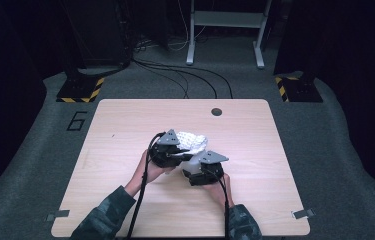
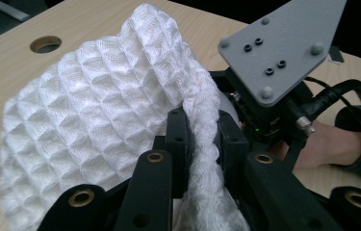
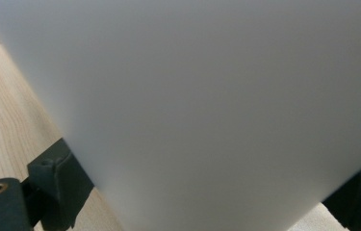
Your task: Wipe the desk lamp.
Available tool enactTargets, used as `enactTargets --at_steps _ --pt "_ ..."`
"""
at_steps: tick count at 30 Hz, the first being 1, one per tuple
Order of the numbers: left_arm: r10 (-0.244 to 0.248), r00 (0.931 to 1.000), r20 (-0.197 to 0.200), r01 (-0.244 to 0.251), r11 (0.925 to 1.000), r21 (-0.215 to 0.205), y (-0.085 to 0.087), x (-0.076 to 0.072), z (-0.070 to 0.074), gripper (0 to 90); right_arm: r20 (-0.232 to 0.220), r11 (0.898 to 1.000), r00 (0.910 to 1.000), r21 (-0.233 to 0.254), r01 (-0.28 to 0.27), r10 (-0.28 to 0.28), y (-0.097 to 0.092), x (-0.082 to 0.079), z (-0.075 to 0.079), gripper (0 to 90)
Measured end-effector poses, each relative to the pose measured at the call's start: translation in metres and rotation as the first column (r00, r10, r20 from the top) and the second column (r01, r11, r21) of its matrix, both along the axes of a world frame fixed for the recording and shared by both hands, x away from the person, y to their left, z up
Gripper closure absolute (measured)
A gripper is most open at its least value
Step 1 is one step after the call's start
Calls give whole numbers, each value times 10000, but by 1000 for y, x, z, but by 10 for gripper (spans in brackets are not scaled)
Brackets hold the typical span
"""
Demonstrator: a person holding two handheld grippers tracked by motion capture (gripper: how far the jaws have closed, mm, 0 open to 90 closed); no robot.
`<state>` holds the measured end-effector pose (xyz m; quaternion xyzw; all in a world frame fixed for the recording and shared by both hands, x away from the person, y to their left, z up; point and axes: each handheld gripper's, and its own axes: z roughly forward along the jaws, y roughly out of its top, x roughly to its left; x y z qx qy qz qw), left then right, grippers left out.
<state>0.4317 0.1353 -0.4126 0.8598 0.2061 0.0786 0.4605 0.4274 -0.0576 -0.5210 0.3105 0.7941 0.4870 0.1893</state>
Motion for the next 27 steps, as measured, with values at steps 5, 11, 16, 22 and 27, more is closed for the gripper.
enactTargets --at_steps 5,11,16,22,27 --pt "34 9999 -145 -35 10000 -42 -8 6 -1 793 -48 10000 10000 19 49 -49 0 0 0 70" --pt "327 9994 70 -327 9995 38 -14 18 -2 795 -37 10000 10000 10 29 -29 0 0 0 70" --pt "342 9994 -35 -341 9994 70 -12 20 -1 798 -13 10000 10000 4 61 -61 1 0 0 70" --pt "579 9983 -23 -579 9983 49 -1 23 0 798 -28 10000 10000 2 15 -15 0 0 0 70" --pt "605 9979 -238 -609 9980 -178 8 18 -1 798 -23 10000 10000 3 14 -14 0 0 0 70"
